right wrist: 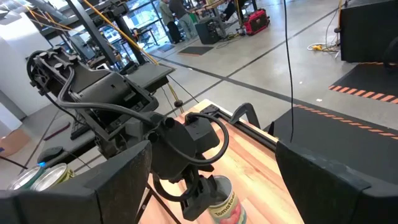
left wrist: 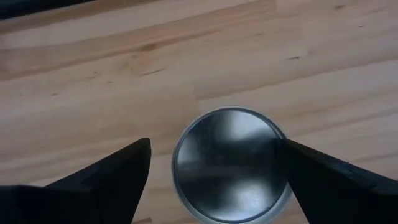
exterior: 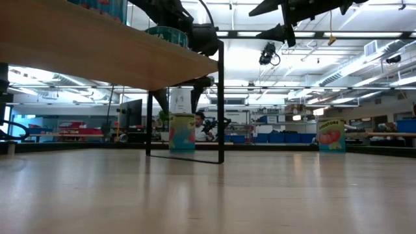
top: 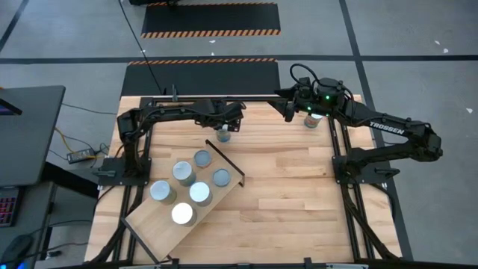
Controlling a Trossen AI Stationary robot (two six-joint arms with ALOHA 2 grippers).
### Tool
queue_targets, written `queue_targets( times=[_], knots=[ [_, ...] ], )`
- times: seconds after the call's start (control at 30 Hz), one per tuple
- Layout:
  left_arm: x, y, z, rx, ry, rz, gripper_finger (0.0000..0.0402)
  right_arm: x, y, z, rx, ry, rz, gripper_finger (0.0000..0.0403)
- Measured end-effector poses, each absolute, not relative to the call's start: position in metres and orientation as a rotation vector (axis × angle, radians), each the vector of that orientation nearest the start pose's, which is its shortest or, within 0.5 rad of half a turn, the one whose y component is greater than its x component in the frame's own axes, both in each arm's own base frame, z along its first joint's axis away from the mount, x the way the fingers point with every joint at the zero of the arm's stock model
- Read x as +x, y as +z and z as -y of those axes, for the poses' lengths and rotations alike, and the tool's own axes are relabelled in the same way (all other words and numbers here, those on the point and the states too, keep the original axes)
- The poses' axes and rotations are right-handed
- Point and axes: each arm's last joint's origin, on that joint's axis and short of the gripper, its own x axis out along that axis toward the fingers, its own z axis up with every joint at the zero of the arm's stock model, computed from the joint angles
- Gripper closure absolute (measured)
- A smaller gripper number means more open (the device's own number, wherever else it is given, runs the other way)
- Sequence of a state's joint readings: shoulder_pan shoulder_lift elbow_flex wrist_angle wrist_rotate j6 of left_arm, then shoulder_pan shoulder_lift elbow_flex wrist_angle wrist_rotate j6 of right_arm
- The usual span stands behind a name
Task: Pick and place cans onto a shelf
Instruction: Put the left canned tomatoes on the shelf
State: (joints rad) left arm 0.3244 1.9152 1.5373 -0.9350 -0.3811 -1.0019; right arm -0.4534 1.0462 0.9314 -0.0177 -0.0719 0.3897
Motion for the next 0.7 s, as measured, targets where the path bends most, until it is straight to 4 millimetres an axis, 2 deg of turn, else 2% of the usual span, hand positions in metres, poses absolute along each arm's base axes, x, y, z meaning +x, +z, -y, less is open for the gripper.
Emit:
queue_targets(
  times=[0.17,0.33,0.7],
  knots=[
    [0.363,0.2335,-0.1319,-0.755,1.189,-0.9,0.0042,0.2111,0.3508,0.1005,0.424,-0.402,-0.052,0.0052],
    [0.3663,0.234,-0.1262,-0.751,1.171,-0.89,0.0042,0.2111,0.3508,0.1005,0.43,-0.402,-0.051,0.0052],
    [0.3656,0.2337,-0.1271,-0.723,1.198,-0.877,0.0042,0.2111,0.3508,0.1005,0.43,-0.402,-0.051,0.0052]
  ],
)
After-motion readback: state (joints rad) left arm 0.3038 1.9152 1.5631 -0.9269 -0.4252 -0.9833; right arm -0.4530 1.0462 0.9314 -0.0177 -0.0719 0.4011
